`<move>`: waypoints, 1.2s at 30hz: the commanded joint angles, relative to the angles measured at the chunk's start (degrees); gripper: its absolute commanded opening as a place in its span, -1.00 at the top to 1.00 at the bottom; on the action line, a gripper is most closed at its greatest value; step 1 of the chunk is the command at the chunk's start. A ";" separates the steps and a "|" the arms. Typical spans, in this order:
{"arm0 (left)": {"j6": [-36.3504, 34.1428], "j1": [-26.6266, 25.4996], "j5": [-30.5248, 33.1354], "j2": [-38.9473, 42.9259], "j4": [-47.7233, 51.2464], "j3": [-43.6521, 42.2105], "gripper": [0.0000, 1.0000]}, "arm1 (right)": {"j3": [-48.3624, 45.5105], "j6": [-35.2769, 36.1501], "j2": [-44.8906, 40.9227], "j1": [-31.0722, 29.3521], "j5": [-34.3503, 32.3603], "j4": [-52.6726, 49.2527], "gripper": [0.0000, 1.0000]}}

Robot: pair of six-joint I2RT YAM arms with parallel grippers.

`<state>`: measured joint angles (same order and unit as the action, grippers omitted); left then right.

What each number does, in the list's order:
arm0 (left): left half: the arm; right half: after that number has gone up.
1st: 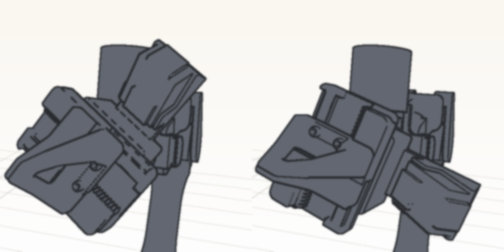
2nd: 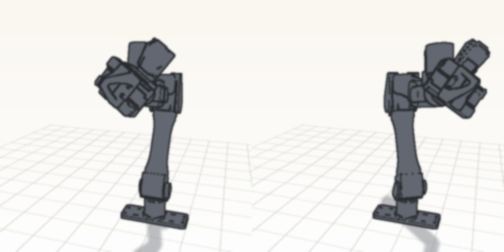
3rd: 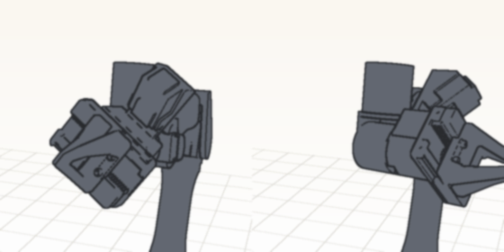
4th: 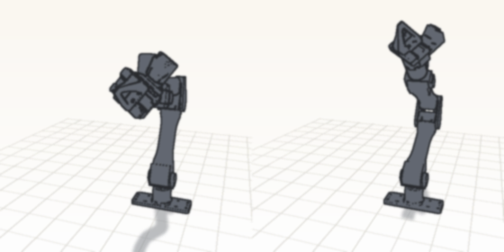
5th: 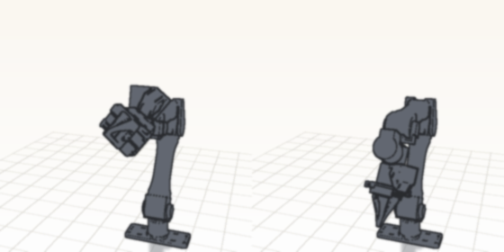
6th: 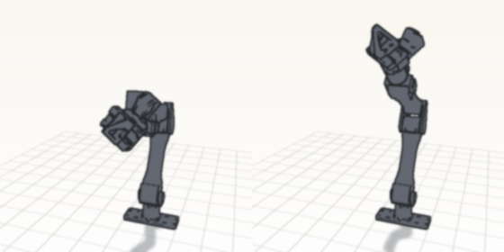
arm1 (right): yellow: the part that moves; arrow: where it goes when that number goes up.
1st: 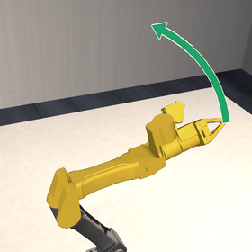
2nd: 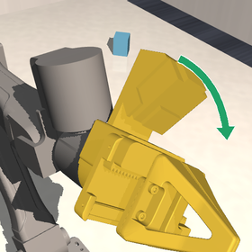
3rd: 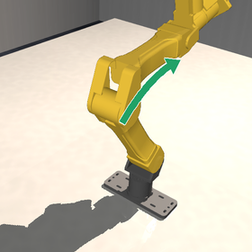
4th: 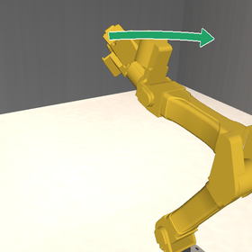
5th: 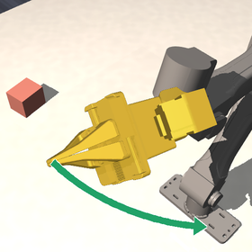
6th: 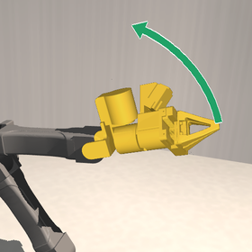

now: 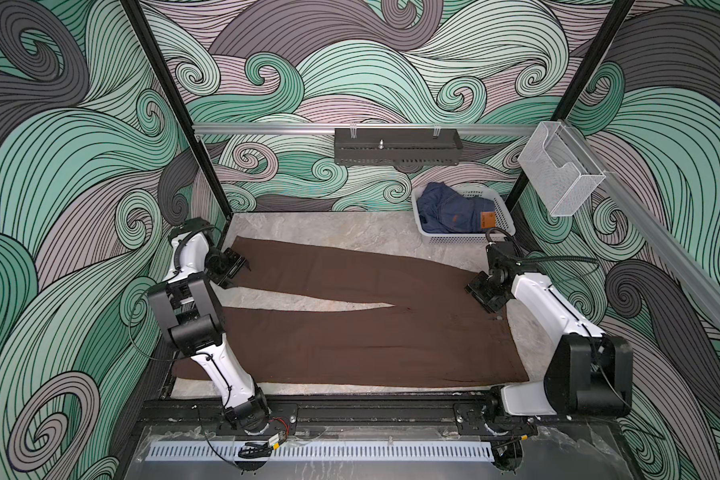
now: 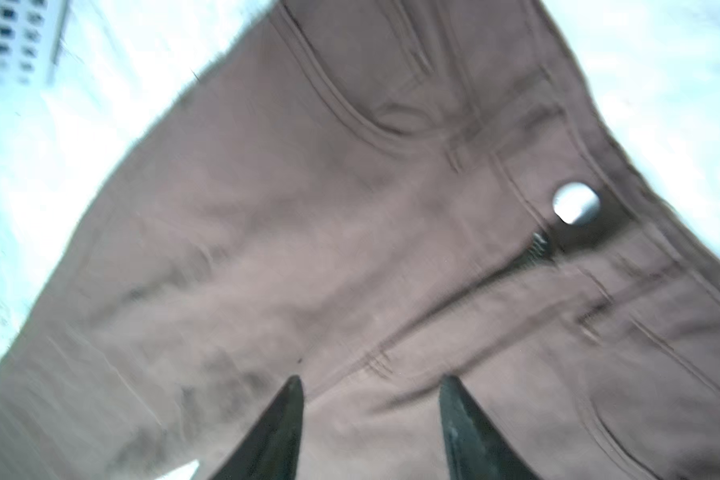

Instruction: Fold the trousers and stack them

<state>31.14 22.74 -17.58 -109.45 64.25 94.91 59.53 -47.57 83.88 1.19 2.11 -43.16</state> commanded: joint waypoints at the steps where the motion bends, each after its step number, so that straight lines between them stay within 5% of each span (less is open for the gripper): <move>1: 2.24 -1.69 -0.90 -6.24 0.59 4.67 -0.24 | 1.93 -1.42 4.47 0.66 1.99 5.42 0.11; 17: 5.53 -2.53 1.92 -25.03 0.32 13.52 -0.20 | 7.21 -3.67 25.92 3.06 5.05 16.56 0.31; 36: 5.60 1.14 6.59 -21.95 2.82 9.56 -0.19 | 10.32 -2.53 28.98 4.52 5.36 15.74 0.27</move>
<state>37.01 23.29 -14.66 -131.04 66.24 104.84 71.05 -50.96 110.83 5.04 9.41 -26.74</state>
